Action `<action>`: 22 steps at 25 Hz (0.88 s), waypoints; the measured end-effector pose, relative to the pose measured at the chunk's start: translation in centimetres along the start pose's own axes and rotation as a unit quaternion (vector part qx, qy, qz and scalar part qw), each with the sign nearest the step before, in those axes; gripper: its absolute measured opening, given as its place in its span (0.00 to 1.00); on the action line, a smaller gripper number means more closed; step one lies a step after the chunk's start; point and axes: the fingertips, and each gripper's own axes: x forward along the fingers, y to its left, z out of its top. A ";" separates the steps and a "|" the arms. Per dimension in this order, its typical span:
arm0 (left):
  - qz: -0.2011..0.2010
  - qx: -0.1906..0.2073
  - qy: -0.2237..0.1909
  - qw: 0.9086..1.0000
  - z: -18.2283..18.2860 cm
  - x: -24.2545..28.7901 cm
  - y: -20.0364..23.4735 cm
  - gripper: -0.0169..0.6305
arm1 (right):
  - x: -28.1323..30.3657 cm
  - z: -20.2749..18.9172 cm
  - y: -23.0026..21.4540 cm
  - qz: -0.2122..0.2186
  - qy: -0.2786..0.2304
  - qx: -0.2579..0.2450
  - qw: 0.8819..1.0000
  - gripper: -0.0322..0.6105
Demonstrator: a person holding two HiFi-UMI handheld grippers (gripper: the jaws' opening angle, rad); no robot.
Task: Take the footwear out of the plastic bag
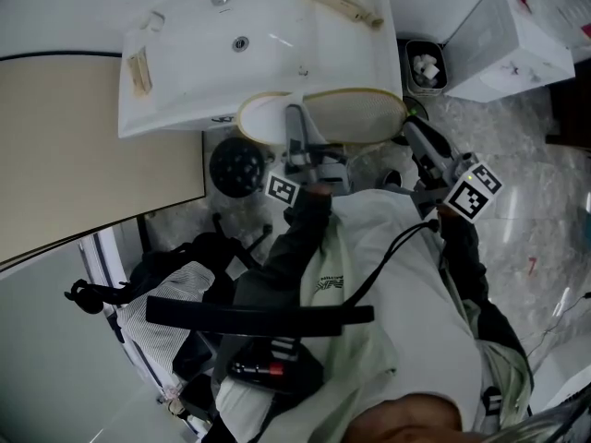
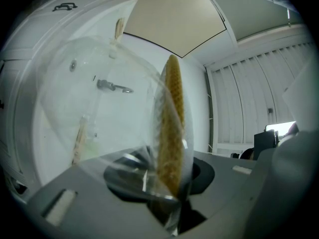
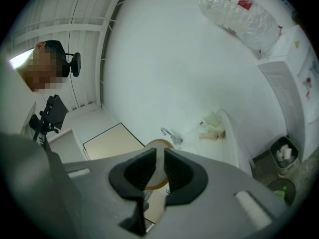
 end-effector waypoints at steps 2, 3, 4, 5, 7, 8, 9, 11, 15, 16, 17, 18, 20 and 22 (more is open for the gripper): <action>0.002 0.000 0.000 1.000 0.0 -0.1 0.0 0.19 | -0.1 0.2 0.2 0.003 -0.003 -0.002 1.000 0.12; 0.003 0.000 0.000 1.000 0.0 -0.2 0.1 0.19 | -0.1 0.2 0.3 0.005 -0.004 -0.003 1.000 0.12; 0.004 0.000 0.001 1.000 0.0 -0.2 0.1 0.19 | 0.0 0.3 0.5 0.007 -0.005 -0.004 1.000 0.12; 0.005 -0.001 0.001 1.000 0.0 -0.3 0.2 0.19 | 0.0 0.3 0.6 0.008 -0.005 -0.006 1.000 0.12; 0.005 -0.002 0.001 1.000 0.1 -0.3 0.2 0.19 | 0.2 0.3 1.0 0.013 -0.004 -0.010 1.000 0.11; 0.006 -0.002 0.001 1.000 0.1 -0.3 0.2 0.19 | 0.2 0.3 1.3 0.018 -0.003 -0.012 1.000 0.11; 0.006 -0.002 0.001 1.000 0.1 -0.3 0.2 0.19 | 0.3 0.2 1.5 0.024 -0.002 -0.014 1.000 0.11; 0.007 -0.001 0.001 1.000 0.2 -0.3 0.2 0.19 | 0.4 0.2 2.0 0.035 0.000 -0.017 0.999 0.07; 0.006 -0.002 0.001 1.000 0.2 -0.3 0.3 0.19 | 0.5 0.3 2.5 0.046 -0.002 -0.020 0.999 0.05; 0.007 -0.002 0.001 1.000 0.2 -0.3 0.3 0.19 | 0.6 0.3 2.6 0.047 -0.002 -0.019 0.999 0.05; 0.007 -0.003 0.001 1.000 0.2 -0.3 0.3 0.19 | 0.6 0.3 2.6 0.047 -0.001 -0.018 0.999 0.05; 0.008 -0.004 0.001 1.000 0.1 -0.3 0.3 0.19 | 0.6 0.3 2.6 0.047 0.000 -0.017 0.999 0.05; 0.008 -0.004 0.001 1.000 0.1 -0.4 0.2 0.19 | 0.6 0.2 2.7 0.047 0.001 -0.018 0.999 0.05; 0.008 -0.003 0.004 1.000 0.0 -0.4 0.2 0.19 | 0.7 0.1 2.7 0.046 0.002 -0.018 0.999 0.05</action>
